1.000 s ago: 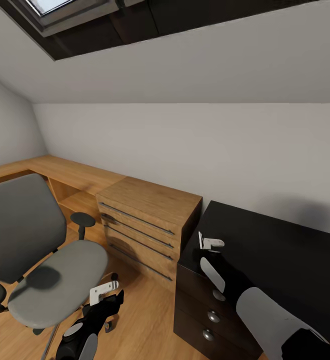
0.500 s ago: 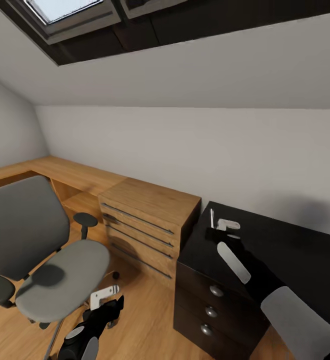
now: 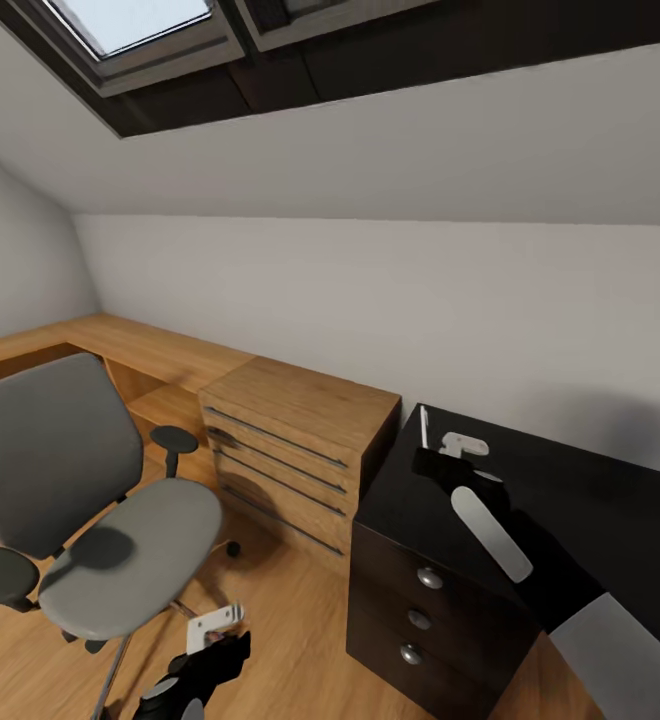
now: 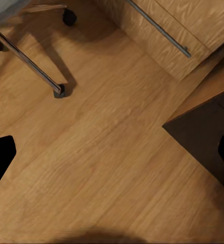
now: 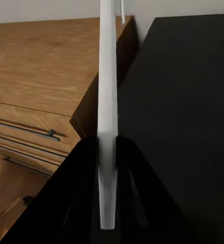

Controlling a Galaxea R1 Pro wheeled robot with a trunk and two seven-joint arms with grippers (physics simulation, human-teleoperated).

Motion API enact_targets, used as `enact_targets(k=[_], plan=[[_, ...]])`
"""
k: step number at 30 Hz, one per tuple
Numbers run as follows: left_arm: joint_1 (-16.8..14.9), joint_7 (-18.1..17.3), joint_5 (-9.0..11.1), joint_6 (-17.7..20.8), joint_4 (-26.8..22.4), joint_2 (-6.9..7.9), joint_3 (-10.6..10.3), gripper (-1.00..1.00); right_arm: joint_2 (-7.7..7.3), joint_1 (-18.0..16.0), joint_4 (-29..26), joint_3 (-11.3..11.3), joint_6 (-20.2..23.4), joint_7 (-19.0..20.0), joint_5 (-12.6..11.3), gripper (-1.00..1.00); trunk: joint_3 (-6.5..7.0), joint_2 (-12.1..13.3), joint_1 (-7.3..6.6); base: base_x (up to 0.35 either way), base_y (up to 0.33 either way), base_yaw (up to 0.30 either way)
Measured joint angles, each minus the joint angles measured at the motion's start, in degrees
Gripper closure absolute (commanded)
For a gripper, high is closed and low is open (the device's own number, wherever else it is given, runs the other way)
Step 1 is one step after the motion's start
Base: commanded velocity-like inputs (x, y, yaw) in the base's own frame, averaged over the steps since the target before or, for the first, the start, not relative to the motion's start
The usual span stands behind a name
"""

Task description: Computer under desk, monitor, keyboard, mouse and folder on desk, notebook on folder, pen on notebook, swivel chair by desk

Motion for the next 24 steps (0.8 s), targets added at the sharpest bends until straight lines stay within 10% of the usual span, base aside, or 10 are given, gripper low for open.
enact_targets(k=[4,7,24], plan=[[0.0,-0.3,-0.1,-0.6,10.0,0.15,-0.1,-1.00,-0.02,1.2,-1.5,-0.1,-0.1,-1.6,0.0,1.00,0.00,0.0,0.00,0.000,0.000,-0.052],[0.0,-0.4,-0.5,-11.9,20.1,0.51,0.0,-1.00,0.05,1.2,-1.7,-0.2,-0.5,-4.9,0.0,1.00,0.00,0.0,0.00,0.000,0.000,-0.157],[0.0,-0.2,-3.0,-17.1,23.7,0.73,0.1,-1.00,0.11,1.3,-1.5,-0.3,-0.6,-5.3,0.0,1.00,0.03,0.0,0.00,0.000,0.000,-0.045]])
